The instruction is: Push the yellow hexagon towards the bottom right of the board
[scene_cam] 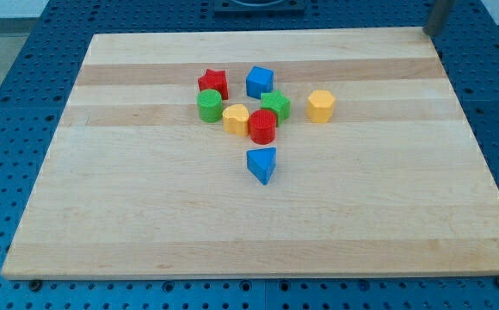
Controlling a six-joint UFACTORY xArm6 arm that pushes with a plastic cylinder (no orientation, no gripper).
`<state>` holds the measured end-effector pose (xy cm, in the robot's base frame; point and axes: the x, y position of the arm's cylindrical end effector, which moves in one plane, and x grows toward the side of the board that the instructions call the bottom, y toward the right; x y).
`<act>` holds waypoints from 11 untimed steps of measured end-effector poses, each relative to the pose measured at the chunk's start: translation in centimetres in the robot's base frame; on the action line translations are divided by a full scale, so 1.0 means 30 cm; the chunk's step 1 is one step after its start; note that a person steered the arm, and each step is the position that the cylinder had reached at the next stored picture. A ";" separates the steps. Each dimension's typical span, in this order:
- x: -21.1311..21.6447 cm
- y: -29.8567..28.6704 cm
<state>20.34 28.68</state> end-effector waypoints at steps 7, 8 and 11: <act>0.246 -0.271; 0.259 -0.271; 0.574 -0.213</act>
<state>37.55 22.29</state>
